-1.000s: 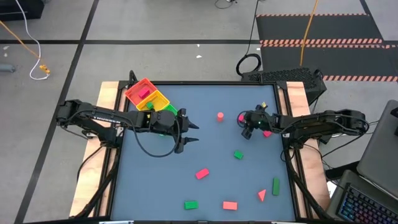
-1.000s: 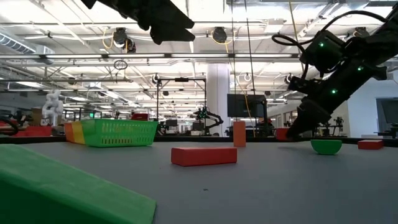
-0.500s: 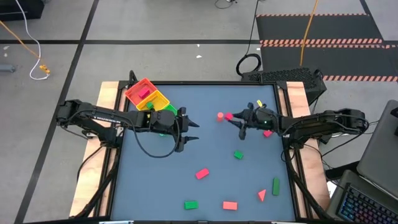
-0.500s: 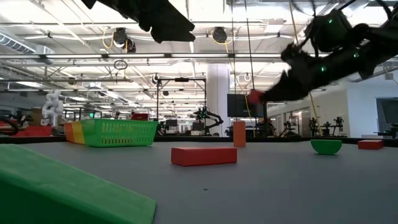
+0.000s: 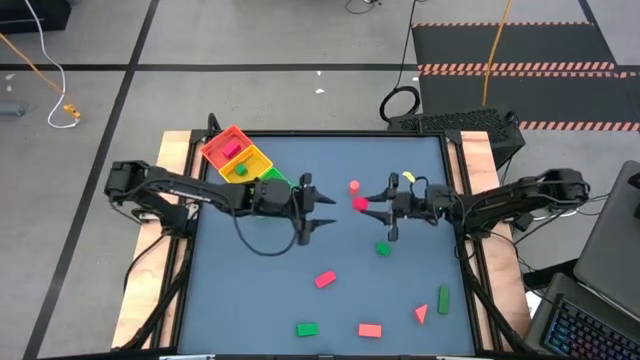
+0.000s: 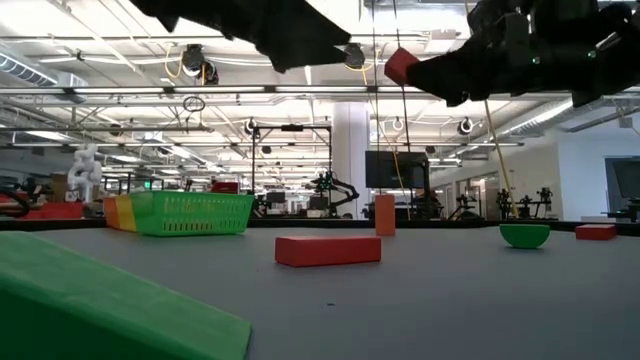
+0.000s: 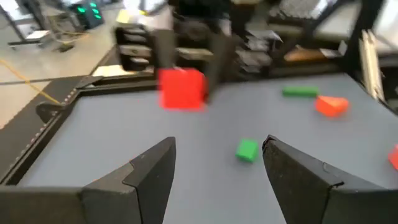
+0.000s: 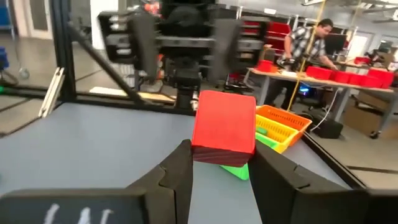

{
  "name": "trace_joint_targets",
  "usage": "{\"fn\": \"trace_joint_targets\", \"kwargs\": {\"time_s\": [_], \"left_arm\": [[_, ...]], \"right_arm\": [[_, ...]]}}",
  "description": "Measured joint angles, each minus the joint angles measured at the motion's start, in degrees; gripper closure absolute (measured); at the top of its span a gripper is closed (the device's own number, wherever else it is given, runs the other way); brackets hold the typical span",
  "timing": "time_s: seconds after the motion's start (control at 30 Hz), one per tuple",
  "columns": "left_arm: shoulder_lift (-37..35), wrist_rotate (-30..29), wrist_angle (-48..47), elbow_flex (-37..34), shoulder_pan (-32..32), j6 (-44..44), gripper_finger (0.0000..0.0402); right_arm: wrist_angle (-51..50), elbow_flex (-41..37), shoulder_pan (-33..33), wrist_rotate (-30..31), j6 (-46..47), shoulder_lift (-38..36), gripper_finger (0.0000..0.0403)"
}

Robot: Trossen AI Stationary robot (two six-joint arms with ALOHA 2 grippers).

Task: Sort & place blocks by color
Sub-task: Put the red block into the orange basket

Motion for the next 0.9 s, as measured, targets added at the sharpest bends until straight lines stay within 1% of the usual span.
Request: {"fn": "trace_joint_targets", "kwargs": {"time_s": [0.07,0.17,0.33,0.4,0.5,0.57,0.73,0.9], "left_arm": [[1.6,0.1,3.1,0.0,0.3,-1.2,0.016],[4.0,2.6,7.1,0.0,0.4,-1.5,0.016],[6.5,2.9,9.3,0.0,0.3,-1.2,0.016],[7.1,1.9,9.7,0.0,0.3,-0.8,0.016],[7.5,-1.3,9.2,0.0,0.3,0.5,0.016],[7.5,-2.9,9.0,0.0,0.3,0.9,0.016],[7.5,-3.7,8.9,0.0,0.3,1.1,0.016],[7.5,-3.1,8.6,0.0,0.3,0.5,0.016]], "right_arm": [[-0.2,0.3,0.5,0.1,-0.7,0.7,0.0283],[0.0,1.2,0.7,0.1,-1.0,2.7,0.0283],[-0.1,2.8,0.7,0.3,-1.0,6.2,0.0283],[0.0,3.5,0.7,0.1,-1.1,7.5,0.0283],[0.3,4.4,0.7,-0.3,-1.5,8.9,0.0283],[0.2,4.9,0.7,-1.6,-1.5,9.8,0.0283],[0.1,5.1,1.6,-2.9,-2.1,10.8,0.0283],[1.1,5.1,2.4,-3.0,-3.0,10.8,0.0283]]}}
